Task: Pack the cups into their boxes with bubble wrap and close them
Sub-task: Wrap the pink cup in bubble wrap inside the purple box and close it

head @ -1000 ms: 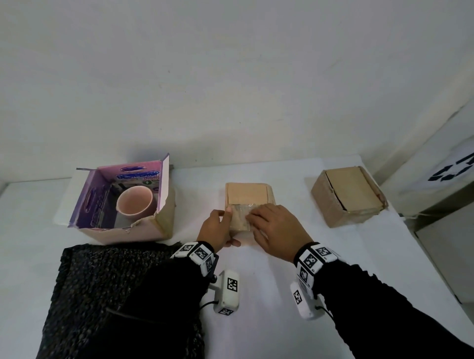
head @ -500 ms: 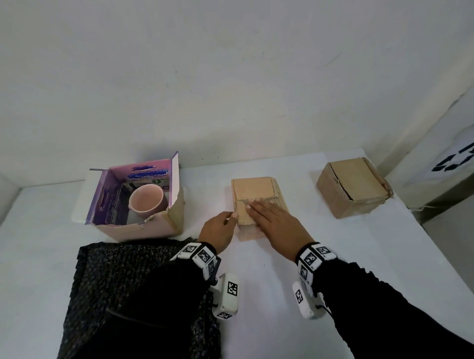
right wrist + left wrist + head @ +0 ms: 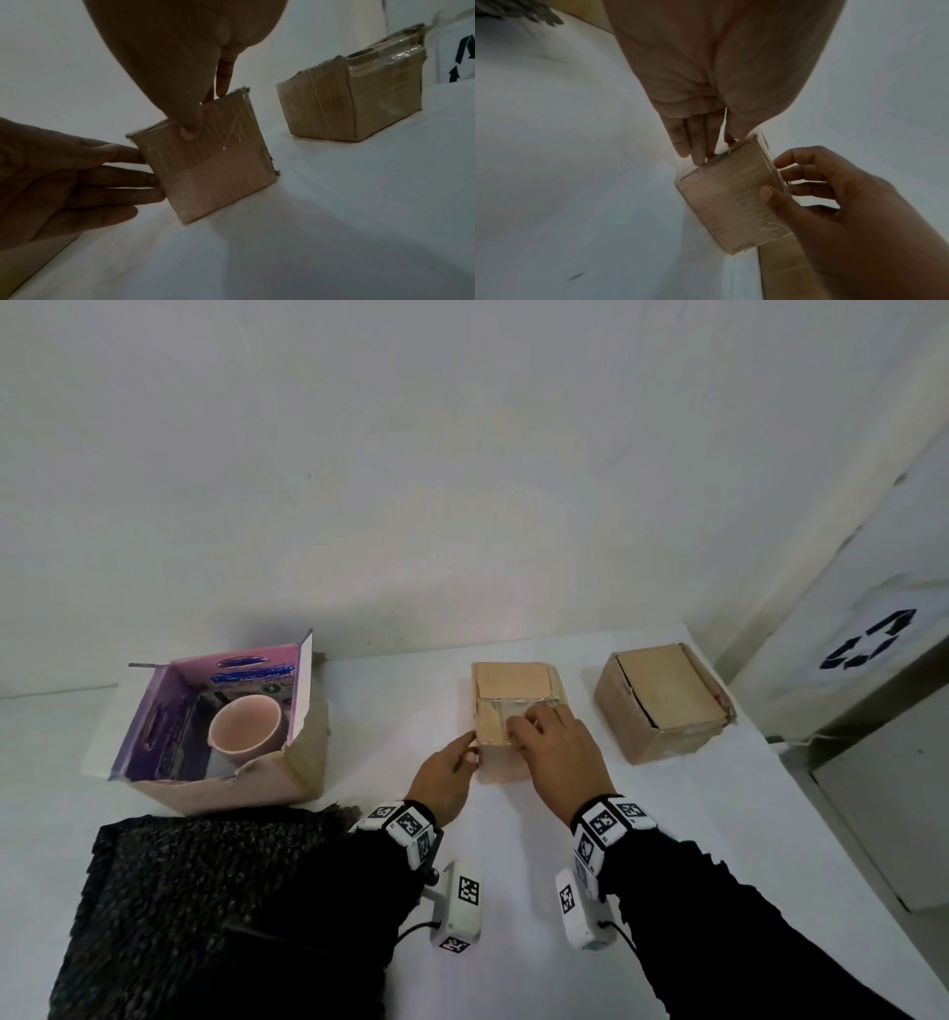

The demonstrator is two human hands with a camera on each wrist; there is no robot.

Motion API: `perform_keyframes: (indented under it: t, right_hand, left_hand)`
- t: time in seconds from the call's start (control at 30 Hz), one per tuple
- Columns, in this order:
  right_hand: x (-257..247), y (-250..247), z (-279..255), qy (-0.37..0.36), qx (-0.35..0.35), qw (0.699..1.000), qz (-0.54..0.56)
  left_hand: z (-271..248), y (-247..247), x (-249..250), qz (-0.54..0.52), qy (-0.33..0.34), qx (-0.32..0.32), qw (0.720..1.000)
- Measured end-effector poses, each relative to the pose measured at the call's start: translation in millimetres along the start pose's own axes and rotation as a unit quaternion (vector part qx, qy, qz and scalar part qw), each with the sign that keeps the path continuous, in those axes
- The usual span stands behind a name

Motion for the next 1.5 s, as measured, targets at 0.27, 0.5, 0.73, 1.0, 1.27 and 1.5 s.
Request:
perform_keyframes:
  t: [0.27, 0.5, 0.73, 1.0, 1.27, 1.5]
  right_hand:
    - [-6.8, -14.6, 21.8, 0.052, -0.080, 0.995, -0.027]
    - [-84.6, 0.7, 13.3, -0.090, -0.160, 0.974, 0.130]
    - [-200.8, 19.9, -24.2, -0.244, -0.291, 0.908, 0.178]
    - [-259.9, 54.5, -69.1, -0.205, -0.353, 0.913, 0.008]
    - [-264.1, 58.2, -66.5, -0.125, -0.247, 0.947, 0.161]
    - [-274.6, 40.8, -58.2, -0.058, -0.214, 0.919, 0.326]
  left_hand:
    - [-27.1, -19.7, 9.8, 0.102, -0.017, 0.079, 0.992]
    - [-127.2, -90.3, -16.1, 0.178, -0.076, 0.178, 0.965]
    - [-241.7, -137.9, -72.9, 0.269, -0.221, 0.176, 0.921]
    - [-275.0, -147.7, -122.8, 0.328, -0.254, -0.016, 0.910]
    - [-269.5, -179.1, -151.5, 0.328, -0.215, 0.130, 0.911]
    - [-247.6, -192.5, -162.1, 0.214, -0.235, 0.116, 0.941]
Point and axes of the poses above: each hand's wrist, its own z-axis towards the middle knuckle, its own y-axis out of the palm, x = y × z, the point moved 1 cm from there along z, towards the middle knuckle, and after that the axes turned 6 degrees about y, right-handed, at the moved point
